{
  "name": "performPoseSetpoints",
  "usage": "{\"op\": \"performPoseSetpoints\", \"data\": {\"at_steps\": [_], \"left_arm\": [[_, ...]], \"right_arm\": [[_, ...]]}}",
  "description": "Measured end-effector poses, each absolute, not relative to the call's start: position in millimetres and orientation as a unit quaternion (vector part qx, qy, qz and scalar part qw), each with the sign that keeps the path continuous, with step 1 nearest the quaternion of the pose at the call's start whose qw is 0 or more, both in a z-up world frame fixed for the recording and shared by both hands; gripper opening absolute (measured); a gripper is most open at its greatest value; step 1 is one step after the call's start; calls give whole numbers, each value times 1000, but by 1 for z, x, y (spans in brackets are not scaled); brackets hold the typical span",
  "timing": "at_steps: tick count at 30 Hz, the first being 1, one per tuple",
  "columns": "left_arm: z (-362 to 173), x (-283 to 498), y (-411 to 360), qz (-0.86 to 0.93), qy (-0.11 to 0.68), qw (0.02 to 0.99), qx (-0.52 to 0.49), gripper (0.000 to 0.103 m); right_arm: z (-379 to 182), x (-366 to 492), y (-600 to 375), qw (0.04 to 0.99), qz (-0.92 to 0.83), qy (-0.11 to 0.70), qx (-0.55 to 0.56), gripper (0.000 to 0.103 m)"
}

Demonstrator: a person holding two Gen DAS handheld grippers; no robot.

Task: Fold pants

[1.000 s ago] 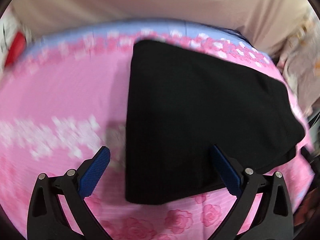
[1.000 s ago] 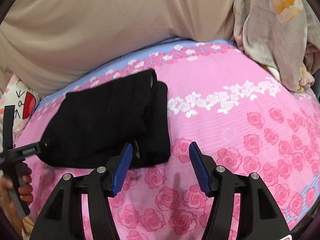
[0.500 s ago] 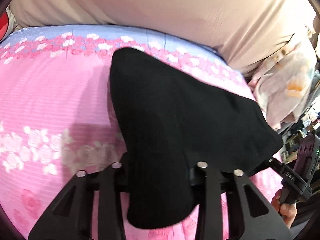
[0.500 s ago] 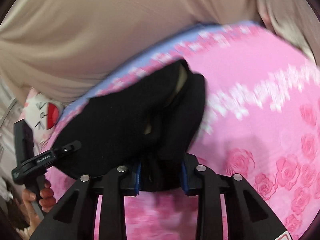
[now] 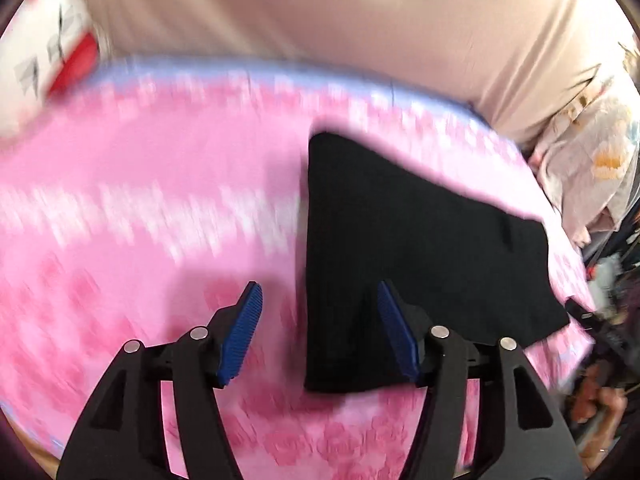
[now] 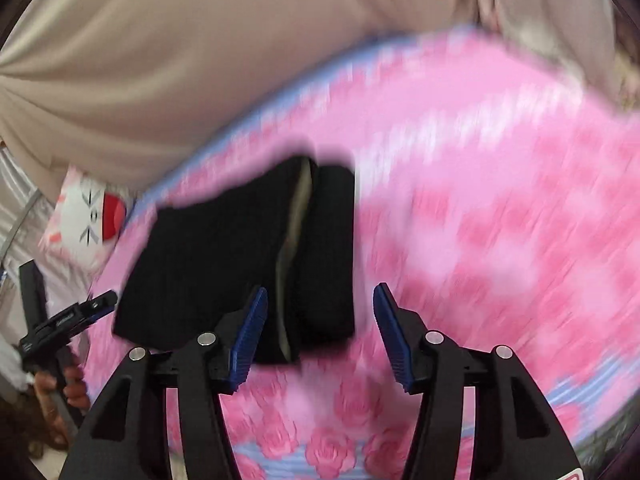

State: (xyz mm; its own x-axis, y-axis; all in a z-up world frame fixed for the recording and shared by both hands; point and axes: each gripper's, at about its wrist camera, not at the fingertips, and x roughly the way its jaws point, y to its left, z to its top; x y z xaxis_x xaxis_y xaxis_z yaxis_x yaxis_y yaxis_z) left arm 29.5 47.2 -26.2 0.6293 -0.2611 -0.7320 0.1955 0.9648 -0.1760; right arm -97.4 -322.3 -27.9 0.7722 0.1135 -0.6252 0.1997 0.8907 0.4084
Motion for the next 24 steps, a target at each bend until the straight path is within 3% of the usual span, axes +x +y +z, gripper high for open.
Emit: {"op": "performPoseSetpoints", "data": {"at_steps": [3,10,11,12,13,14,19,22,24], "left_arm": [[-1,39,22,-128,366,922,-12,88],[-11,61,-38,-152,367,917,22,90],[-18,63,-42,-146,373,916,35,90],[-23,64,-44,-141,376,915,44,90],[-31,66,-46,-128,382,914,56,90],[-37,65,-45,-120,384,914,63,90],[-53,70,-38,-66,384,917,82,92],[-67,81,-35,-36,388,917,86,98],[-74,85,-31,-45,401,913,64,98]], "right_arm": [[-7,-69,-311,924,-15,329,195,53],[-46,34,-298,902,-11,410,133,55],[-49,41,-298,902,-6,412,132,49],[-51,48,-294,899,12,418,129,35],[-48,52,-289,897,20,423,128,12],[-37,52,-282,903,21,414,112,8],[10,39,-270,937,41,338,81,7],[-44,73,-295,899,-15,434,54,21],[-52,58,-312,899,-15,419,126,23]]}}
